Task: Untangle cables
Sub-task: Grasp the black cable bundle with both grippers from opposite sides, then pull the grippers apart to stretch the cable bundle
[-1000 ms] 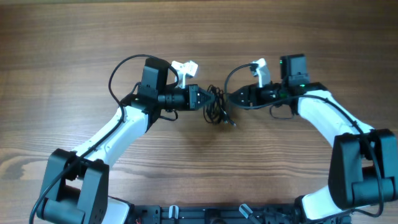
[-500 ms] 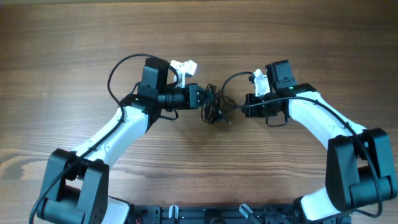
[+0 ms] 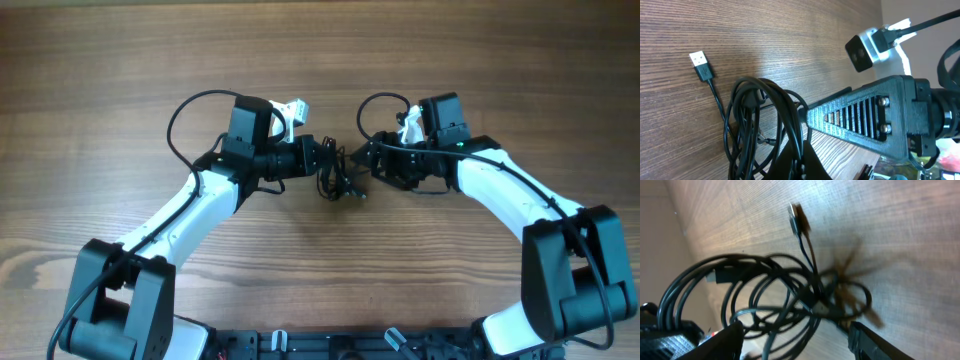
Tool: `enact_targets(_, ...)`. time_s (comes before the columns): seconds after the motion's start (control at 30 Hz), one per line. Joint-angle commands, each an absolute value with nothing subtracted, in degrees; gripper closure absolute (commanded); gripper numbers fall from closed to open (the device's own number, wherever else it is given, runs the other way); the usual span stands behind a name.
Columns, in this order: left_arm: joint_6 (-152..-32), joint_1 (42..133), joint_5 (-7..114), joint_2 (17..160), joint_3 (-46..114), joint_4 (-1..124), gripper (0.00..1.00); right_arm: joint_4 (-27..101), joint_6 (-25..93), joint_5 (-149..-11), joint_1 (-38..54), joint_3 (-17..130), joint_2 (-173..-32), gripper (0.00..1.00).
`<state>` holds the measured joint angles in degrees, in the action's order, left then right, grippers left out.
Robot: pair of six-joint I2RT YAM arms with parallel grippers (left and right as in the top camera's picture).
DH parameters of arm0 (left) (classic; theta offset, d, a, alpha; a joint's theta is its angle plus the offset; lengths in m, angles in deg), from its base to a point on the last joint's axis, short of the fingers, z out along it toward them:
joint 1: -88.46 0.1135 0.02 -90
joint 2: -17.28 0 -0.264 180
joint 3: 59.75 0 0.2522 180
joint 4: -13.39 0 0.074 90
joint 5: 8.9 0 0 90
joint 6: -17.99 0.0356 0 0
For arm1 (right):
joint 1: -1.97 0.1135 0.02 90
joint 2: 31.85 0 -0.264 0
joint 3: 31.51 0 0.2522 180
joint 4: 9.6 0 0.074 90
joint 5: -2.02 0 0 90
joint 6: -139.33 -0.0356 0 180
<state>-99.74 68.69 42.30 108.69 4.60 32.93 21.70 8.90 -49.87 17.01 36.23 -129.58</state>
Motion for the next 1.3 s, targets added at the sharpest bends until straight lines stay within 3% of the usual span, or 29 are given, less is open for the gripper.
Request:
enact_targets(0.0,-99.02,68.72,42.38,107.38,5.02,33.1,0.96,23.8,8.27,-53.61,17.56,36.23,-129.36,0.41)
enact_targets(0.27,-99.0,68.72,42.41,107.38,5.02,34.02,0.96,20.5,-20.04,-52.85,17.56,36.23,-129.36,0.48)
enact_targets(0.57,-97.73,68.72,42.47,107.38,5.02,34.04,0.96,18.16,-26.26,-65.5,22.02,36.23,-129.89,0.55)
enact_targets(0.63,-97.73,68.72,42.45,107.38,5.02,34.06,0.96,17.09,-25.67,-65.5,23.0,36.23,-129.89,0.64)
enact_targets(0.7,-97.71,68.72,42.47,107.38,5.02,34.06,0.96,17.29,-25.56,-65.52,23.03,36.23,-129.89,0.82)
enact_targets(0.77,-97.71,68.72,42.89,107.38,5.02,34.11,0.96,17.77,-21.85,-65.78,23.0,36.23,-129.89,0.96)
enact_targets(0.97,-94.34,72.52,52.55,107.38,5.02,40.4,0.96,30.53,1.1,-79.97,18.79,36.25,-129.84,0.96)
enact_targets(1.07,-91.7,79.3,52.48,106.81,5.04,43.31,0.96,36.67,12.18,-84.58,9.47,36.93,-128.99,0.96)
enact_targets(1.27,-91.72,92.56,52.46,99.1,5.04,44.16,0.96,41.72,20.99,-82.85,-5.13,39.42,-121.98,0.96)
